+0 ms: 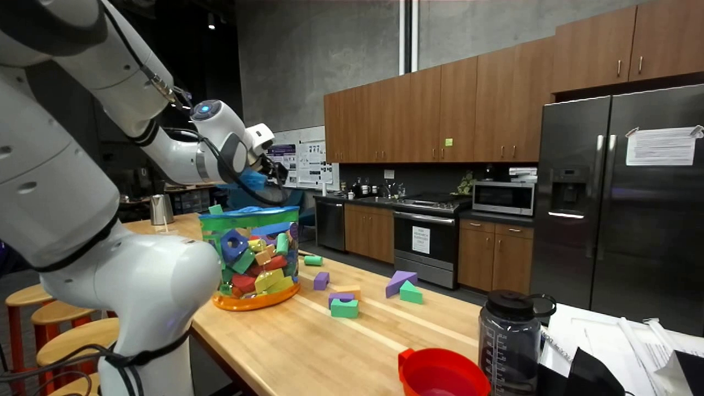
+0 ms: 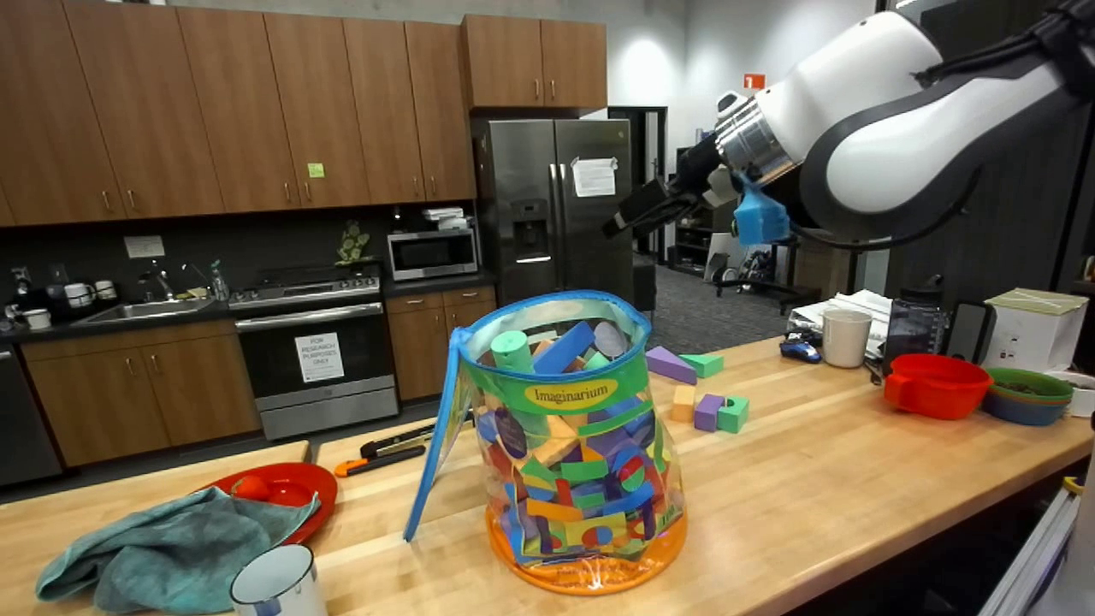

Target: Put the blocks inside the basket

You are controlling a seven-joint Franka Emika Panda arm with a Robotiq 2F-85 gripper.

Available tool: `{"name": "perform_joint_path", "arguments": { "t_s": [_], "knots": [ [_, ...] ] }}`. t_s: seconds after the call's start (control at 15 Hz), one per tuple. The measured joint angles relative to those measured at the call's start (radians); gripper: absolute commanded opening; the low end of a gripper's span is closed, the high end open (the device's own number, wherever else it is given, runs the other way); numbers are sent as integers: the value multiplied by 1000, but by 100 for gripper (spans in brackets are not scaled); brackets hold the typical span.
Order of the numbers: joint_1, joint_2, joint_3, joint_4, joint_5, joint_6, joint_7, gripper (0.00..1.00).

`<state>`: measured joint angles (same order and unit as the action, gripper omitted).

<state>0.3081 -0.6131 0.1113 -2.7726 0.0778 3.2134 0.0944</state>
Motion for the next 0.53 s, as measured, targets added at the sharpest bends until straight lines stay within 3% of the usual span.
{"name": "perform_joint_path", "arguments": {
  "t_s": [0.27,0.53],
  "knots": [
    [-264,14,-32,8,-71,-56,-72,100],
    [-557,24,46,36,-188,-157,-85,100]
  ]
}}
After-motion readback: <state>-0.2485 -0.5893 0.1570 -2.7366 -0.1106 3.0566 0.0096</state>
